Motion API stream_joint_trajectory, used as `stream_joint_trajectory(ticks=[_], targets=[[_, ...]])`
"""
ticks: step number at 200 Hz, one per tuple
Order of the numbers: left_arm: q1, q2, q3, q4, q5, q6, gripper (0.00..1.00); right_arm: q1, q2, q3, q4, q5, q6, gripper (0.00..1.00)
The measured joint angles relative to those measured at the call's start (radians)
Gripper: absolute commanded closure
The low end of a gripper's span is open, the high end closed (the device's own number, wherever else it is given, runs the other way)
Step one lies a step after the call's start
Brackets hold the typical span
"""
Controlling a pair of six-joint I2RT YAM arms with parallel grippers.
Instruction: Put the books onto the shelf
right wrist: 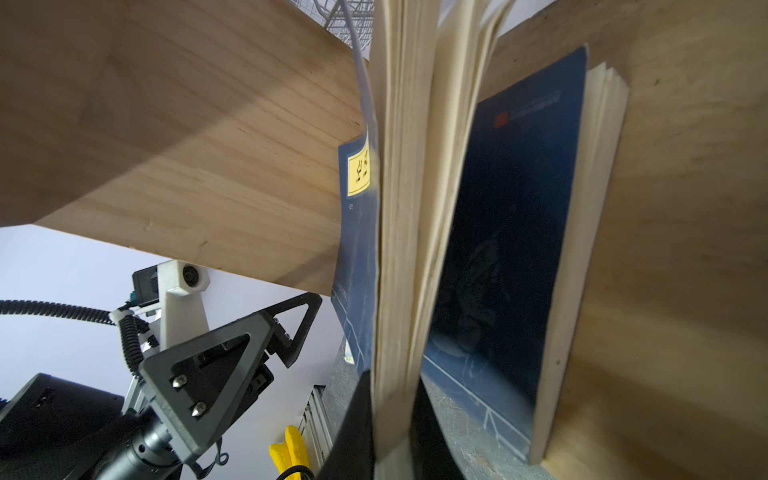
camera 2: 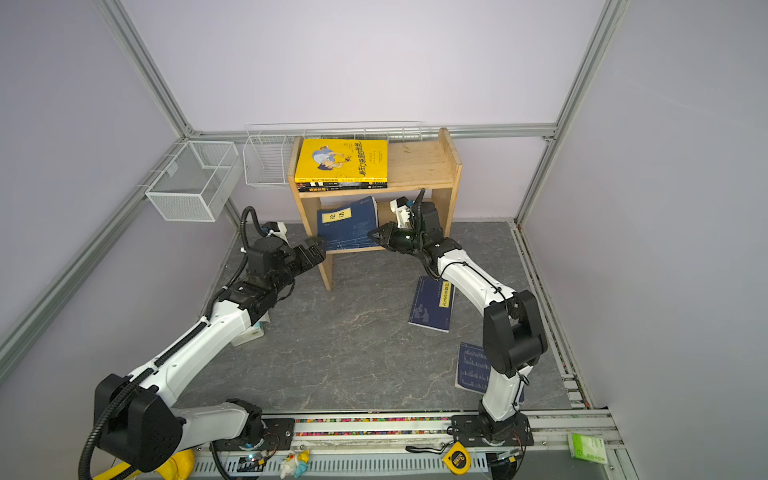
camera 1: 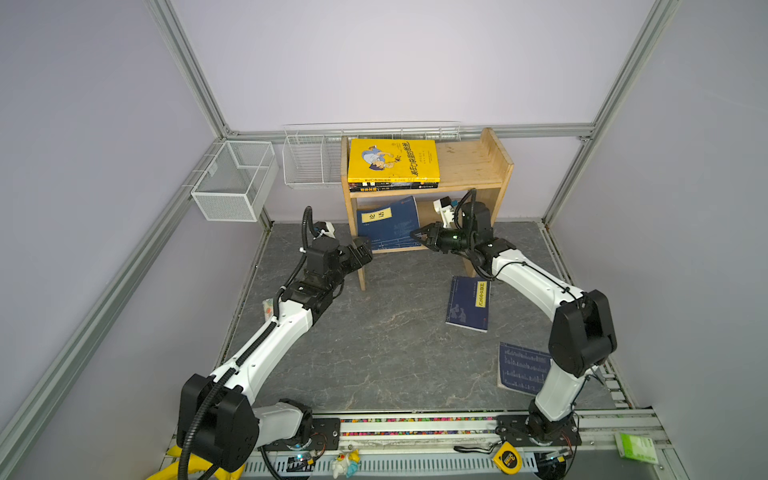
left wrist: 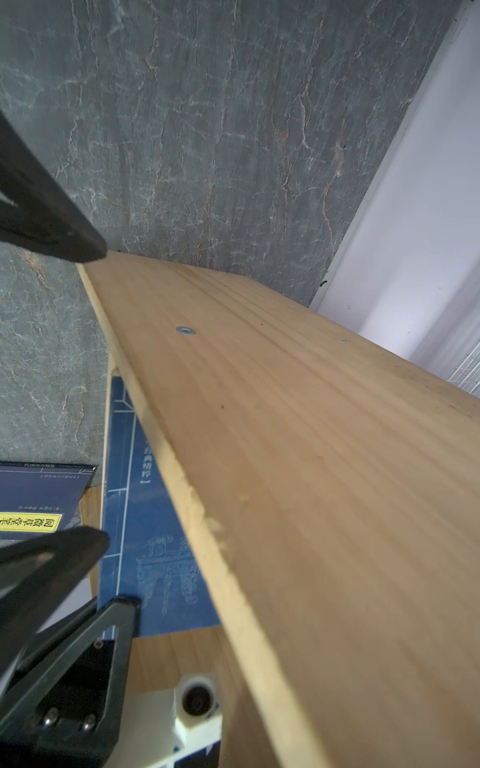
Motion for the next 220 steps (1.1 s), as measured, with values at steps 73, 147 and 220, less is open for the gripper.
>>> stream_joint_trajectory(ticks=[73, 147, 220], targets=[[0.0, 0.085, 0.0, 0.041, -0.051, -0.005, 0.04, 0.005, 0.003, 0.005, -0.015, 0.027, -0.022, 0.85], [0.0, 0.129, 0.0, 0.06, -0.106, -0.047, 0.06, 0.018, 0.014, 0.011, -0.072, 0.111, -0.071, 0.61], [0.0, 0.129, 0.0, 0.058, -0.128, -0.069, 0.06, 0.032, -0.017, 0.036, -0.146, 0.204, -0.173, 0.41]])
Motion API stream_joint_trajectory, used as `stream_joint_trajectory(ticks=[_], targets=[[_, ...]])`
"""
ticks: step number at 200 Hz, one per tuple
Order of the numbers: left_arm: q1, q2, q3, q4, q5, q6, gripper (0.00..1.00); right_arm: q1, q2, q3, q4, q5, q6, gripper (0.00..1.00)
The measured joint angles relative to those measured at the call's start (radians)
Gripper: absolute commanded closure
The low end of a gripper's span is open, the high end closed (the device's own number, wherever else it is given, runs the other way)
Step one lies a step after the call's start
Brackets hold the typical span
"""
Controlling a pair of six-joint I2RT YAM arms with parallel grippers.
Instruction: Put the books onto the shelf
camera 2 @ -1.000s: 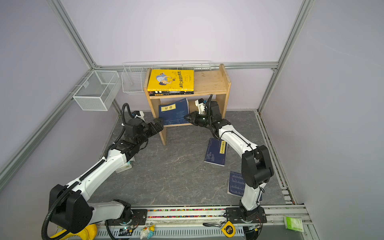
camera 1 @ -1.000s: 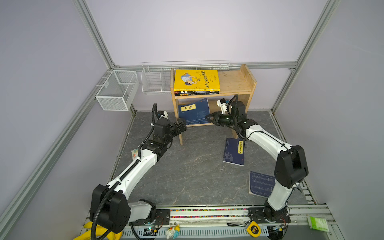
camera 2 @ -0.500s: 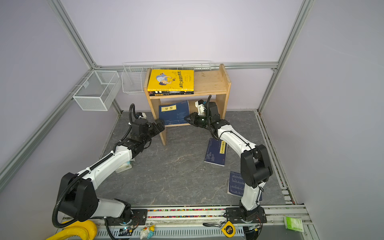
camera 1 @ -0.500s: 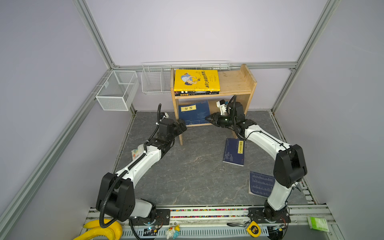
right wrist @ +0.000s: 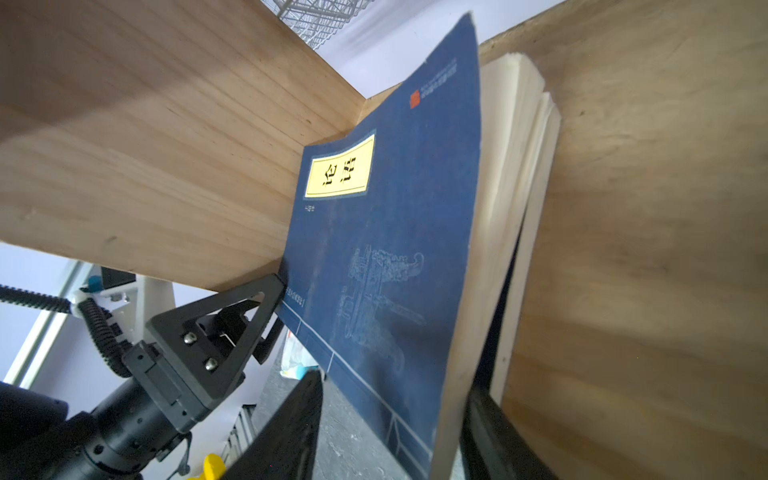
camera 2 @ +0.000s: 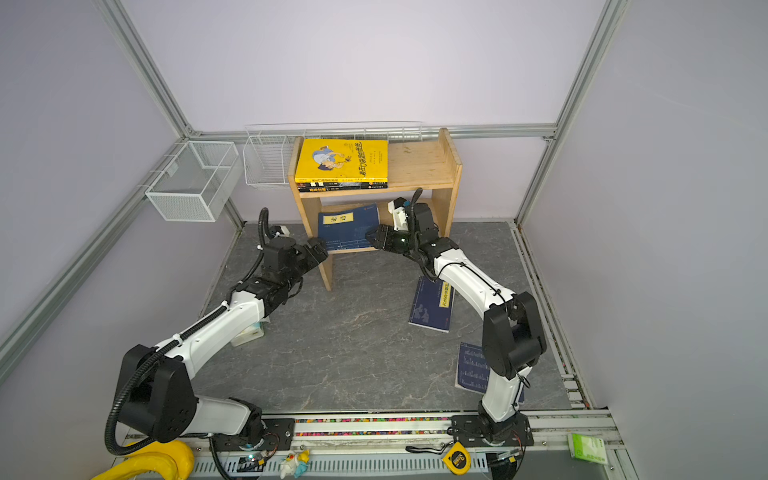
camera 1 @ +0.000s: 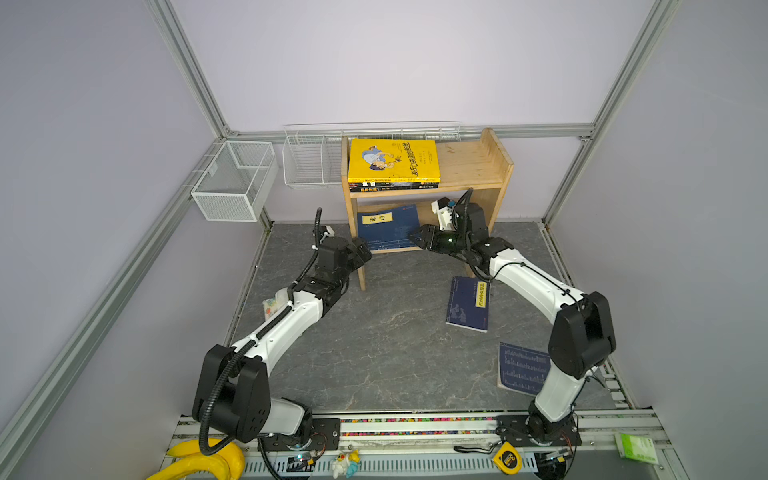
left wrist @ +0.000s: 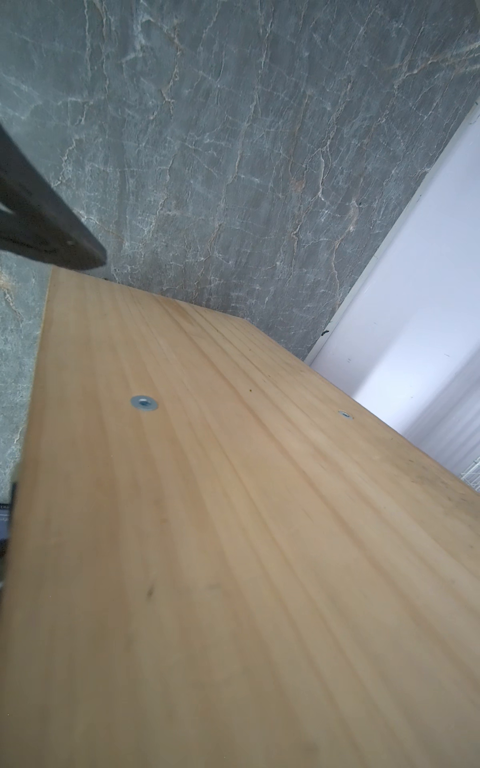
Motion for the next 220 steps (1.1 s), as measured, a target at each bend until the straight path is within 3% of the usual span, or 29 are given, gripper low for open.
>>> stream_joint_trajectory(ticks=[29, 49, 95, 121, 182, 209, 220], targets=[[0.0, 0.0, 0.0, 0.0, 0.001, -0.006, 0.06, -0.001, -0.043, -0.007, -0.071, 0.089, -0.048, 0.4], [0.0, 0.0, 0.0, 0.0, 0.003, -0.006, 0.06, -0.001, -0.069, -0.009, -0.093, 0.133, -0.083, 0.45], [0.0, -0.006, -0.01, 0.016, 0.036, 0.01, 0.05, 0.008, -0.075, -0.011, -0.092, 0.132, -0.136, 0.57], [0.0, -0.041, -0.046, 0.047, 0.078, 0.035, 0.03, 0.026, -0.075, -0.011, -0.089, 0.124, -0.155, 0.59], [0.0, -0.214, -0.161, 0.217, 0.274, 0.09, 0.02, 0.034, -0.089, -0.045, -0.07, 0.103, -0.211, 0.41], [0.0, -0.279, -0.229, 0.243, 0.368, 0.09, 0.03, 0.034, -0.191, -0.163, -0.077, 0.109, -0.232, 0.35], [0.0, -0.308, -0.27, 0.248, 0.405, 0.083, 0.03, 0.034, -0.252, -0.221, -0.082, 0.122, -0.238, 0.28]])
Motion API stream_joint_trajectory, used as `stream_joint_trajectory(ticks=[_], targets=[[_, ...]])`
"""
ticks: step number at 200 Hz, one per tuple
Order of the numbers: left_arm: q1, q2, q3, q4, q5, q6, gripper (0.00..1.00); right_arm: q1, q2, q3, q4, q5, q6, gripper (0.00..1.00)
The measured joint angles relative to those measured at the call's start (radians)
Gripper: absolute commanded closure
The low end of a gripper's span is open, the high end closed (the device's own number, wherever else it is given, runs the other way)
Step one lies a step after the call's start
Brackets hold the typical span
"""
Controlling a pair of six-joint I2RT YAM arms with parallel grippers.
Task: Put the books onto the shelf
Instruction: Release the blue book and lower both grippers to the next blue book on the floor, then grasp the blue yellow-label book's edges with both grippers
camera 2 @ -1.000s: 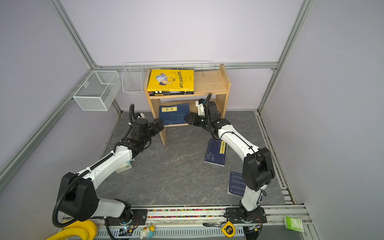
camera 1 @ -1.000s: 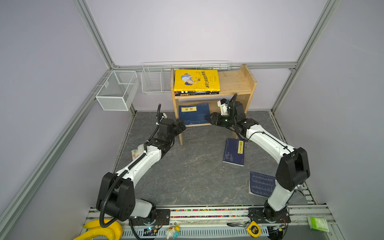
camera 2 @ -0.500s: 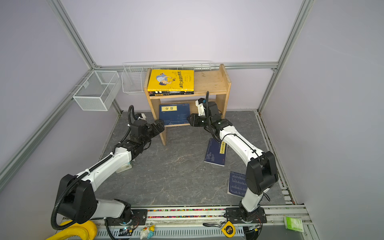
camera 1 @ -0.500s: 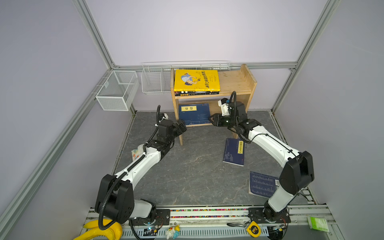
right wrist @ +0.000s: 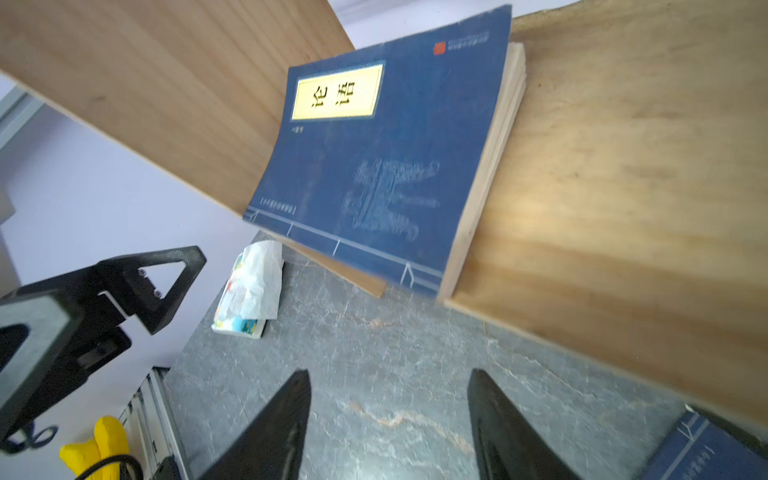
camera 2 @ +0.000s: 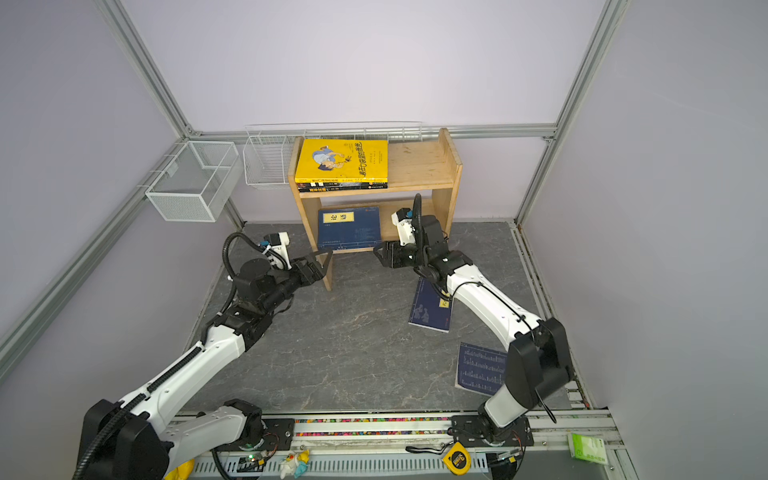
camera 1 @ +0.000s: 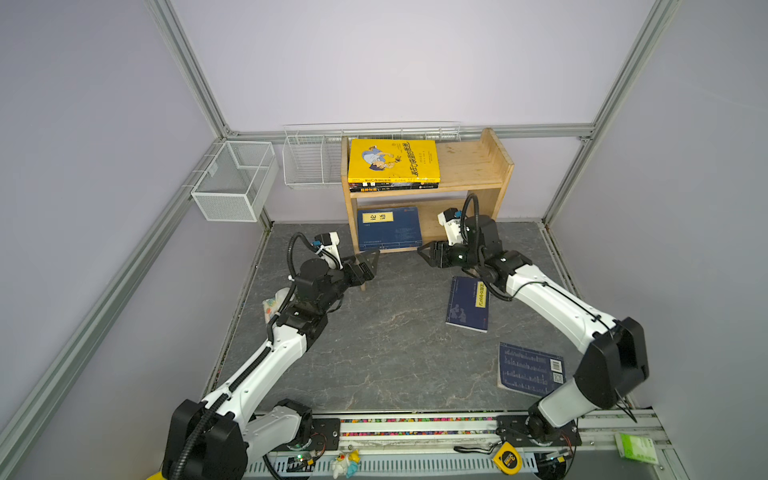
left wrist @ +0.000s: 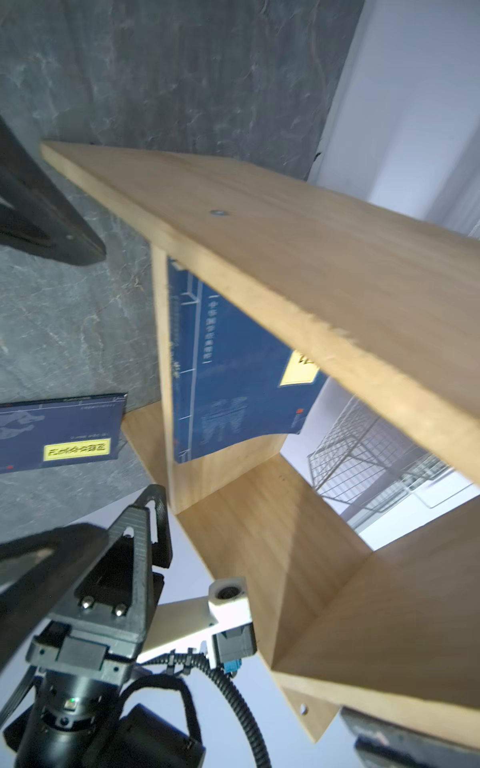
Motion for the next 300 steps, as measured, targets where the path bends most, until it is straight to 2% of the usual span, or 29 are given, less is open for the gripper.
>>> stream_joint_trajectory(ticks=[29, 45, 68, 89, 122, 157, 185, 240, 300], targets=[[-0.028, -0.077, -0.121, -0.011, 0.041, -0.028, 0.03, 0.001, -0.182, -0.169, -0.042, 0.114, 0.0, 0.17], [-0.09, -0.103, -0.164, -0.039, 0.032, -0.037, 0.03, -0.006, -0.263, -0.259, -0.08, 0.208, 0.019, 0.12], [-0.198, -0.093, -0.178, -0.055, -0.002, -0.037, 0.03, -0.042, -0.325, -0.378, -0.124, 0.31, 0.048, 0.11], [-0.286, -0.015, -0.174, -0.033, -0.032, -0.037, 0.07, -0.122, -0.341, -0.484, -0.142, 0.35, 0.078, 0.1], [-0.376, 0.239, -0.116, 0.028, -0.038, -0.044, 0.13, -0.247, -0.31, -0.549, -0.151, 0.366, 0.092, 0.1], [-0.453, 0.53, 0.045, 0.105, -0.039, -0.069, 0.19, -0.375, -0.195, -0.561, -0.067, 0.275, 0.091, 0.11], [-0.472, 0.69, 0.169, 0.136, -0.057, -0.092, 0.21, -0.43, -0.1, -0.569, 0.011, 0.172, 0.084, 0.14], [-0.484, 0.867, 0.39, 0.126, -0.094, -0.113, 0.19, -0.434, 0.028, -0.568, 0.096, 0.047, 0.064, 0.27], [-0.492, 0.985, 0.465, 0.072, -0.089, -0.143, 0.17, -0.435, 0.078, -0.564, 0.171, -0.075, 0.09, 0.51]])
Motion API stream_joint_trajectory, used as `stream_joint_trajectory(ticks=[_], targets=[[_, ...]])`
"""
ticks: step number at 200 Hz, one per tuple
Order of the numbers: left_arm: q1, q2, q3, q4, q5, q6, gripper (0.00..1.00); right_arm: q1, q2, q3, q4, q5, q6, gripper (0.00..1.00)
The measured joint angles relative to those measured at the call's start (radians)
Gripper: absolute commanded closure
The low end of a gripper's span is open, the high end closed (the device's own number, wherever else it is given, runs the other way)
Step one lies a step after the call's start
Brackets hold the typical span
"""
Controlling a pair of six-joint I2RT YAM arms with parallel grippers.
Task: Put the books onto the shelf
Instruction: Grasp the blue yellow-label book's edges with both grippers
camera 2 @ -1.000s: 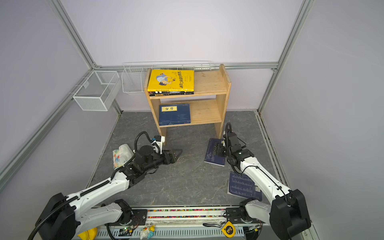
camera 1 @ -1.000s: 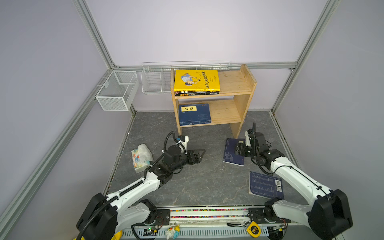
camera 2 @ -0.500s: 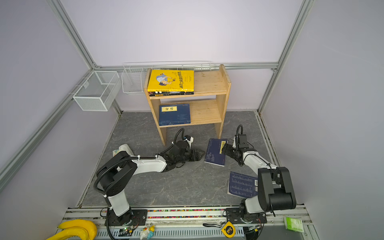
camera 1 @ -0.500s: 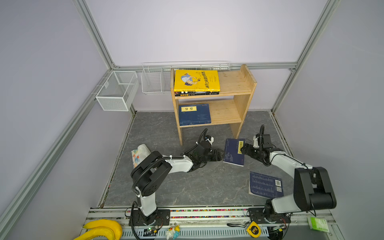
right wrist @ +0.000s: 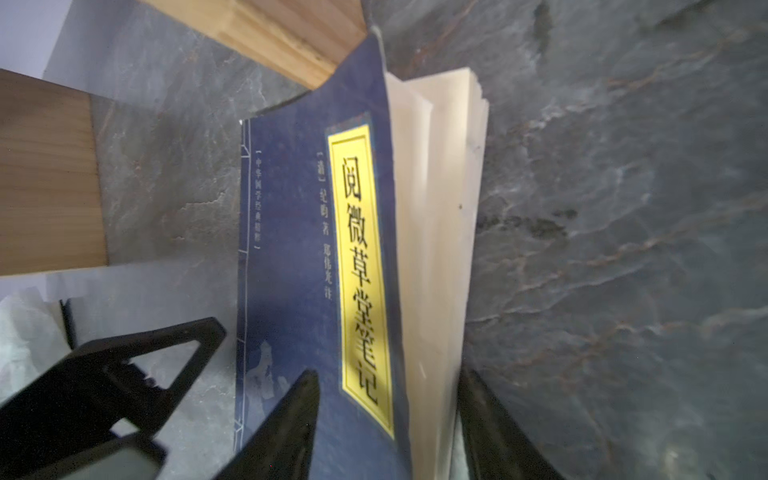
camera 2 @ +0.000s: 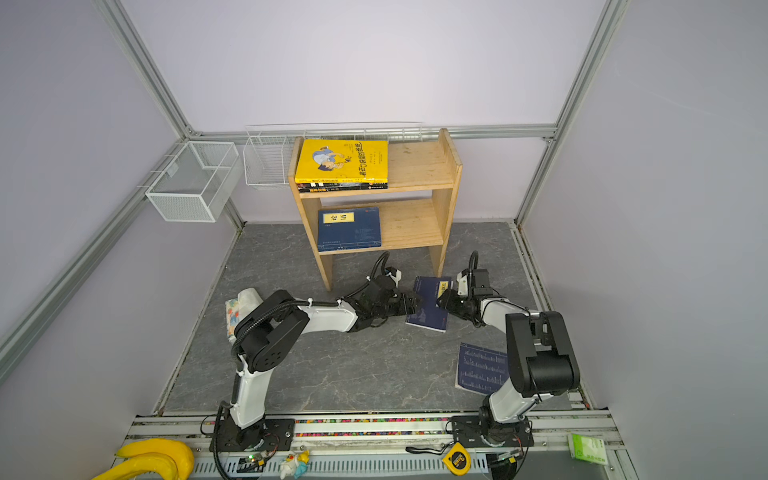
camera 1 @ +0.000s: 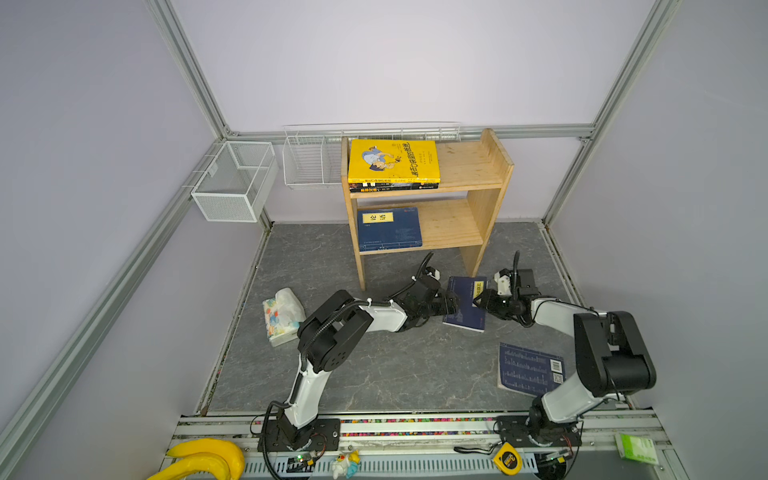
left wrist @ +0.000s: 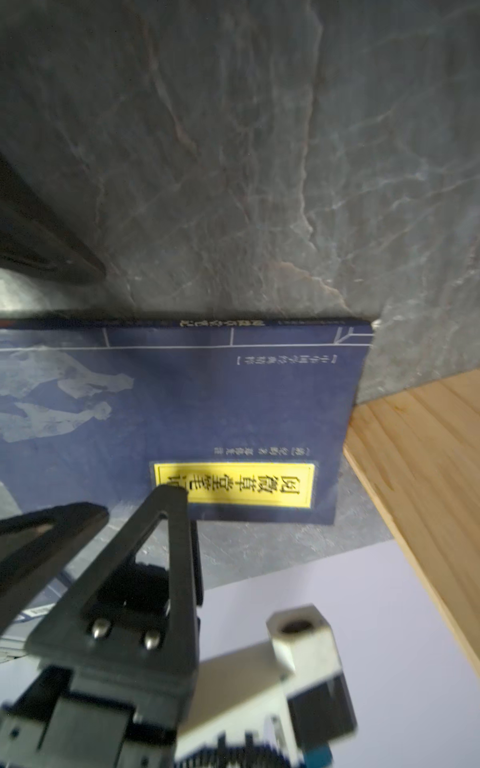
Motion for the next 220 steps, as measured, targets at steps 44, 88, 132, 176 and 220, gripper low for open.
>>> stream_joint_trajectory(ticks=[44, 88, 132, 176, 220], targets=[[0.002, 0.019, 0.018, 0.019, 0.011, -0.039, 0.17, -0.001, -0.029, -0.021, 0.022, -0.046, 0.032, 0.58], [0.002, 0.034, 0.027, 0.045, 0.034, -0.06, 0.17, 0.01, -0.058, -0.023, 0.03, -0.086, 0.033, 0.59], [0.003, 0.034, 0.027, 0.049, 0.034, -0.077, 0.17, 0.018, -0.058, -0.018, 0.017, -0.064, 0.051, 0.56], [0.003, 0.034, 0.027, 0.05, 0.037, -0.083, 0.18, 0.023, -0.105, -0.029, -0.044, 0.04, 0.058, 0.55], [0.002, 0.034, 0.027, 0.05, 0.053, -0.091, 0.18, 0.039, -0.159, -0.014, -0.074, 0.052, 0.035, 0.56]])
